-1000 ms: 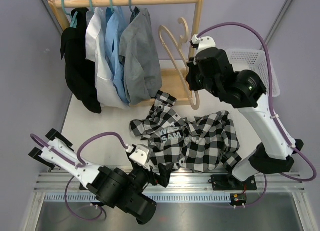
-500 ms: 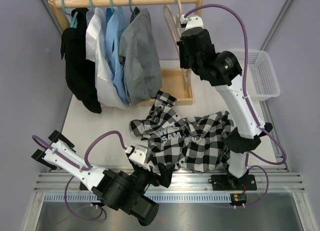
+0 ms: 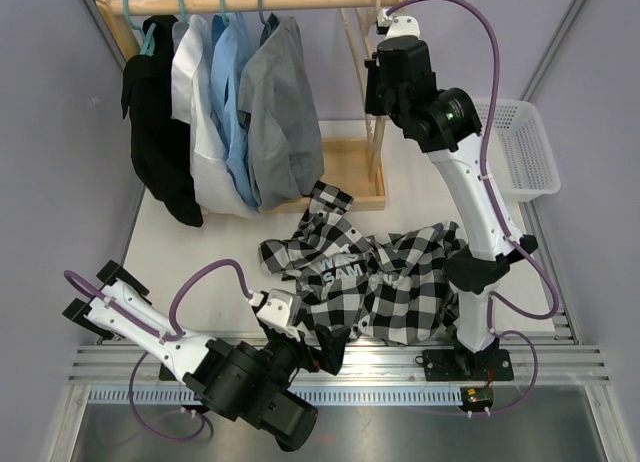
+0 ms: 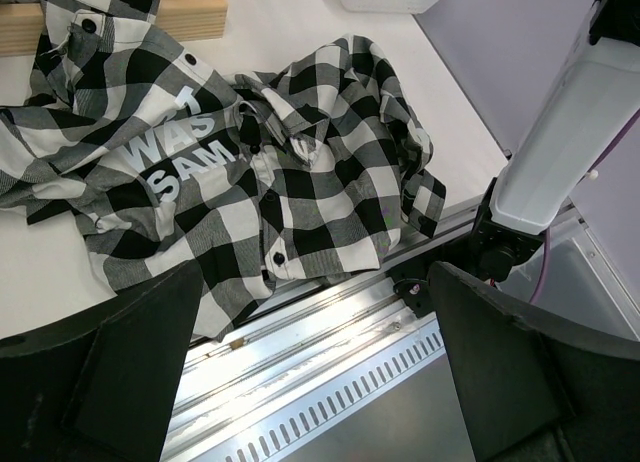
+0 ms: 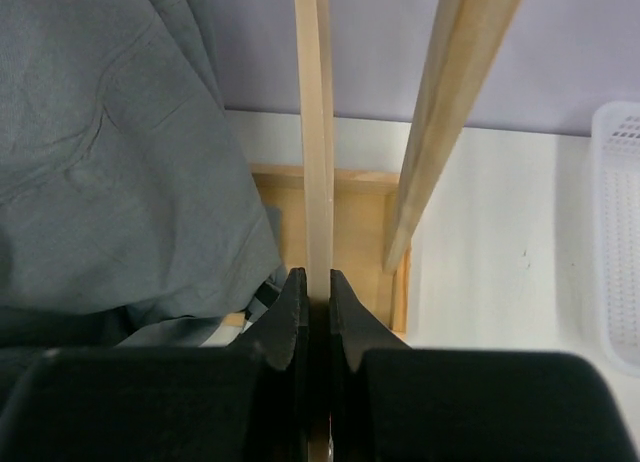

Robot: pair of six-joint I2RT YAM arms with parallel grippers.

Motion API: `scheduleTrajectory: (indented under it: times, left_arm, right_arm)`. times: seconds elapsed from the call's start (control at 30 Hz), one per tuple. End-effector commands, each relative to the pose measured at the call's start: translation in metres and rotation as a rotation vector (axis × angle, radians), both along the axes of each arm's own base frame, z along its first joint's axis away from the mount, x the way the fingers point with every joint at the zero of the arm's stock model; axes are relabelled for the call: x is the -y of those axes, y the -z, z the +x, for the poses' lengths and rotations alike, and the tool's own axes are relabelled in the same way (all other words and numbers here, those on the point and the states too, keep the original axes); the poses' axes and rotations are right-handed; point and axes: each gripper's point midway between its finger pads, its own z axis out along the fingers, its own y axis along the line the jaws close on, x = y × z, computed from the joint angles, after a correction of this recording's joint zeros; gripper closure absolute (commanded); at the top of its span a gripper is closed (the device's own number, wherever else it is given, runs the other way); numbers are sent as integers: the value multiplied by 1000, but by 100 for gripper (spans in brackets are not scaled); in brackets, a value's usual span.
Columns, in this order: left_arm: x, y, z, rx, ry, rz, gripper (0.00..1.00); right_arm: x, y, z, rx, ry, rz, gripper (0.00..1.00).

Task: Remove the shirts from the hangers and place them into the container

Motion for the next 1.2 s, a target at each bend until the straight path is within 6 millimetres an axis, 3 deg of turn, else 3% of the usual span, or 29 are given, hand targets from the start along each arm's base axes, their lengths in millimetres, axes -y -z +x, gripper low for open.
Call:
scheduleTrajectory:
  times: [0.0, 0.17, 0.27, 0.3, 0.33, 0.37, 0.4, 0.43, 0.47, 0.5, 0.57, 0.6, 0.63, 0.67, 0.7, 0.73, 0.77, 0.8, 0.83, 0.87, 0.9, 0.93, 0.97, 1.0, 1.13, 1.17]
  left_arm:
    - [-17, -13, -25, 85, 133, 41, 1]
    - [-16, -14, -26, 89, 132, 34, 1]
    - [-16, -15, -27, 88, 137, 33, 1]
    - [-16, -14, -27, 90, 136, 35, 1]
    - [-16, -15, -27, 89, 137, 34, 1]
    - [-15, -15, -28, 91, 137, 35, 1]
    - [-15, -14, -28, 93, 139, 37, 1]
    - [-15, -15, -28, 94, 140, 36, 1]
    - [-15, -16, -28, 95, 140, 34, 1]
    - [-14, -16, -28, 98, 139, 35, 1]
    - [-12, -18, -29, 110, 147, 40, 1]
    - [-11, -19, -30, 114, 150, 41, 1]
    - [-9, -20, -32, 119, 155, 44, 1]
    - [-7, -22, -33, 124, 162, 47, 1]
    - [-6, -23, -34, 132, 165, 50, 1]
    - [-2, -26, -35, 148, 172, 56, 1]
    - [-1, -28, -34, 152, 174, 58, 1]
    - [1, -30, -33, 164, 177, 71, 1]
    - [12, -35, -33, 183, 194, 100, 1]
    - [12, -44, -28, 175, 206, 84, 1]
    - [33, -49, -27, 126, 196, -24, 1]
    - [37, -46, -26, 190, 301, 68, 1]
    - [35, -58, -18, 174, 327, -4, 1]
    - [39, -58, 2, 169, 297, -49, 1]
    - [30, -68, 50, 204, 262, 0, 1]
    - [28, -71, 60, 208, 248, 11, 1]
  right_arm:
    - [-16, -5, 13, 26, -41, 69, 100]
    - [-19, 16, 17, -24, -42, 49, 100]
    - [-15, 7, 11, -10, -42, 65, 100]
    - [-11, -1, 5, 2, -38, 73, 69]
    - [-9, -4, 2, 9, -36, 77, 51]
    - [-5, -9, -2, 20, -32, 79, 42]
    - [-1, -20, -12, 47, -34, 81, 22]
    - [3, -26, -18, 63, -29, 81, 11]
    - [4, -18, -22, 51, -31, 60, 1]
    - [15, -43, -39, 109, -34, 101, 1]
    - [19, -56, -61, 146, -50, 124, 0]
    - [32, -68, -82, 182, -47, 151, 0]
    - [30, -71, -99, 193, -74, 168, 1]
    - [30, -57, -108, 168, -82, 163, 0]
    - [48, -74, -135, 210, -91, 215, 1]
    - [52, -71, -147, 203, -101, 232, 0]
    - [52, -50, -155, 157, -107, 233, 1]
    - [68, -49, -174, 158, -112, 256, 0]
    - [73, -40, -181, 138, -111, 256, 1]
    - [72, -14, -184, 84, -107, 240, 0]
    - [84, -5, -196, 60, -102, 238, 1]
    - [87, 5, -201, 37, -99, 235, 1]
    - [89, 24, -209, -9, -104, 234, 0]
    - [90, 34, -213, -34, -111, 233, 1]
    - [83, 83, -231, -181, -156, 216, 1]
    - [77, 108, -236, -252, -170, 205, 1]
